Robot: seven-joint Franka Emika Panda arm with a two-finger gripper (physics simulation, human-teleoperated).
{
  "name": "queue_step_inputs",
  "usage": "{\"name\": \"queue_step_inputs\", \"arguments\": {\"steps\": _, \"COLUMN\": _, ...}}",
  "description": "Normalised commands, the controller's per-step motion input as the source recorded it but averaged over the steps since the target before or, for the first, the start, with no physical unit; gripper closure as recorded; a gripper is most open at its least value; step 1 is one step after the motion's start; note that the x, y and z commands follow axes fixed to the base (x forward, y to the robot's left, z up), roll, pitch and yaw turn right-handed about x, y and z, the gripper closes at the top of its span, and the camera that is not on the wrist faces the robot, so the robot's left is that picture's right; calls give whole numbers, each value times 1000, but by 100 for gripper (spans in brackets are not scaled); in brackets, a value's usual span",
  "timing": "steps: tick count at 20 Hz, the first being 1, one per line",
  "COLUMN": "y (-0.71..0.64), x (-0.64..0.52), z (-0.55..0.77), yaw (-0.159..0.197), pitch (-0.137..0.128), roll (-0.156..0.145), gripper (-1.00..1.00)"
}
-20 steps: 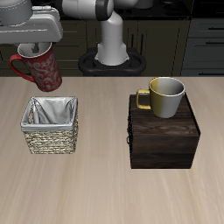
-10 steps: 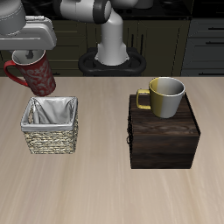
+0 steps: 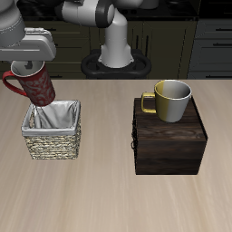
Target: Place the red mug in the basket
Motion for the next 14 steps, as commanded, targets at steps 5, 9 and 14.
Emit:
{"name": "queue_step_inputs", "arguments": {"steps": 5, "y": 54, "x": 35, "z": -255, "yaw": -26, "pitch": 38, "roll": 24, "gripper": 100}}
{"name": "queue_step_inputs", "arguments": {"steps": 9, "y": 72, "x": 12, "z": -163, "yaw": -5, "pitch": 20, "roll": 18, "gripper": 100}}
{"name": "queue_step_inputs", "arguments": {"steps": 14, "y": 99, "x": 28, "z": -218, "yaw": 5, "pitch": 31, "roll": 21, "gripper": 100}}
